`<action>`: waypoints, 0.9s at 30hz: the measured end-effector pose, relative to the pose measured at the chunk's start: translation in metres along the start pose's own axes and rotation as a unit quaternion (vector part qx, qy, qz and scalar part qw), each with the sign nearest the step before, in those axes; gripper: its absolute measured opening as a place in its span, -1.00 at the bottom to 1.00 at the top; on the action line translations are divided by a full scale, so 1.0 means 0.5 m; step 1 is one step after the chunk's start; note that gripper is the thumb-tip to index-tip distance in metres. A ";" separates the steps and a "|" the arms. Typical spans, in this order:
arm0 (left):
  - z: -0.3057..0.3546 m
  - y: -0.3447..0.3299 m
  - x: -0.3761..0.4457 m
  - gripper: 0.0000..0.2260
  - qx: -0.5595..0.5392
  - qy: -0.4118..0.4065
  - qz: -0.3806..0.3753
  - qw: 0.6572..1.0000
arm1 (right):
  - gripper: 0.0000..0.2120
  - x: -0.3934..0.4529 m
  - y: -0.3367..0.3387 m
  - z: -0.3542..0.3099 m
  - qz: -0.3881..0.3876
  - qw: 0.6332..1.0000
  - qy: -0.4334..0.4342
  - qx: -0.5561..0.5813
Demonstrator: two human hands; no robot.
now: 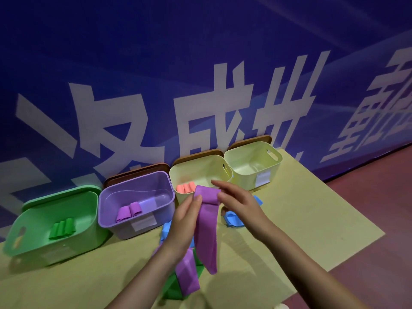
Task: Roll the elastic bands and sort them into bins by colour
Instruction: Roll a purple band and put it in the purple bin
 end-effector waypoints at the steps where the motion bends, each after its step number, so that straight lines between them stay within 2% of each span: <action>1: -0.001 0.000 -0.001 -0.78 0.017 -0.013 -0.002 1.000 | -0.85 -0.001 -0.003 0.006 0.008 1.000 0.002 -0.014; 2: -0.002 0.000 -0.003 -0.78 0.028 -0.020 -0.003 0.999 | -0.88 -0.002 -0.006 0.012 0.012 1.000 0.007 -0.023; 4: -0.003 0.000 -0.003 -0.79 0.021 -0.018 -0.002 1.000 | -0.80 -0.003 -0.009 0.017 0.022 0.999 0.015 -0.020; 7: 0.004 0.003 0.003 -0.80 0.001 -0.004 0.004 1.000 | -0.77 -0.003 -0.011 0.016 0.019 1.000 0.023 -0.011; 10: 0.006 0.002 0.010 -0.80 0.060 -0.028 0.020 0.998 | -0.77 0.000 -0.011 0.017 0.013 1.000 0.027 -0.004; 13: 0.003 0.002 0.016 -0.79 0.096 -0.072 0.032 0.992 | -0.81 0.005 -0.007 0.018 0.011 0.999 0.033 -0.005; 15: 0.004 0.002 0.017 -0.80 0.092 -0.071 0.041 0.992 | -0.88 0.009 -0.007 0.019 0.013 0.999 0.033 -0.015; 18: 0.009 -0.001 0.020 -0.80 0.062 -0.015 0.023 0.998 | -0.95 0.017 -0.005 0.024 0.035 0.997 0.048 -0.044; 20: 0.007 -0.005 0.025 -0.81 0.029 0.045 -0.009 0.998 | -0.93 0.023 0.001 0.029 0.055 0.990 0.087 -0.094; 23: 0.001 -0.005 0.022 -0.69 -0.010 0.129 -0.019 0.991 | -0.84 0.026 0.012 0.027 0.039 0.968 0.150 -0.199; 27: 0.013 0.003 0.020 -0.63 0.021 0.116 -0.004 0.993 | -0.77 0.023 0.018 0.020 -0.013 0.928 0.219 -0.300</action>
Point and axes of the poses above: each hand's wrist, its own x-axis towards the middle knuckle, its own y-axis out of the back of the hand, z = x × y, the point moved 2 cm from there along x, towards the middle knuckle, and after that the axes turned 15 degrees about x, right-handed, at the moved point
